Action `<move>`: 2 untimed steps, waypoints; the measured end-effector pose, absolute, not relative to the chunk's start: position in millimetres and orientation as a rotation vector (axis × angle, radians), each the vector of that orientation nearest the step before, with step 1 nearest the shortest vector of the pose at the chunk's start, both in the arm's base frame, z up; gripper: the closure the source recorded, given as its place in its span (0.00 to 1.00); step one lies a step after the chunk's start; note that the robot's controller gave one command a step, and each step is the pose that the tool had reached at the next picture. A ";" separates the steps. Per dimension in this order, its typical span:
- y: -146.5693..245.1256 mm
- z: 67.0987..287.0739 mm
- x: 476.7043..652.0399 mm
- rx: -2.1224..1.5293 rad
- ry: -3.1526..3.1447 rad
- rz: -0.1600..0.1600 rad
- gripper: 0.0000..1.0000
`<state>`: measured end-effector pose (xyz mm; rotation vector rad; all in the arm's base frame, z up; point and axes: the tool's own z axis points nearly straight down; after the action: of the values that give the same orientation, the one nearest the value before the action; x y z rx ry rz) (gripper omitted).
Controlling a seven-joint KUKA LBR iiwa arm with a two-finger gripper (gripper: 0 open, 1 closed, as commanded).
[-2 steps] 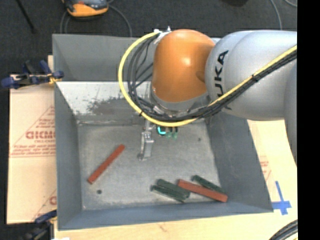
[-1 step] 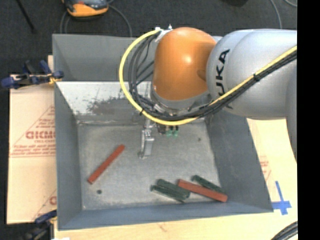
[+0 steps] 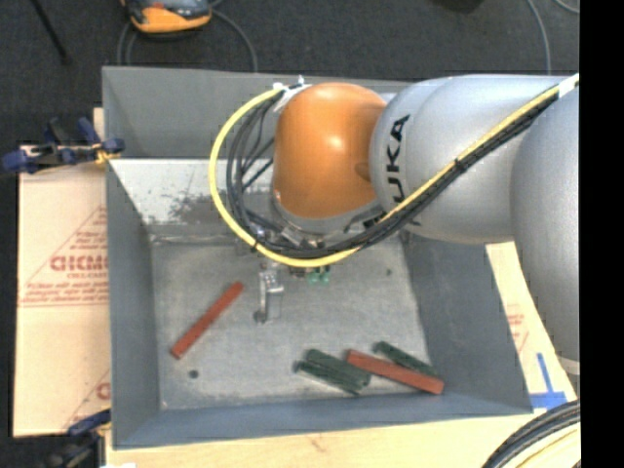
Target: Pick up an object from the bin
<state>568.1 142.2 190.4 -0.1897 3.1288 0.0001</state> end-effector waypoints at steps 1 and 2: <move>186.0 161.2 584.6 -0.459 3.102 0.001 0.00; 192.8 150.0 581.5 -0.779 3.040 -0.001 0.00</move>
Offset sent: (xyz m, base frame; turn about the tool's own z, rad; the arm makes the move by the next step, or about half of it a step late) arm 0.0095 0.0565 -0.0496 -0.5467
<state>581.5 192.8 150.0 -0.7791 3.0401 -0.0011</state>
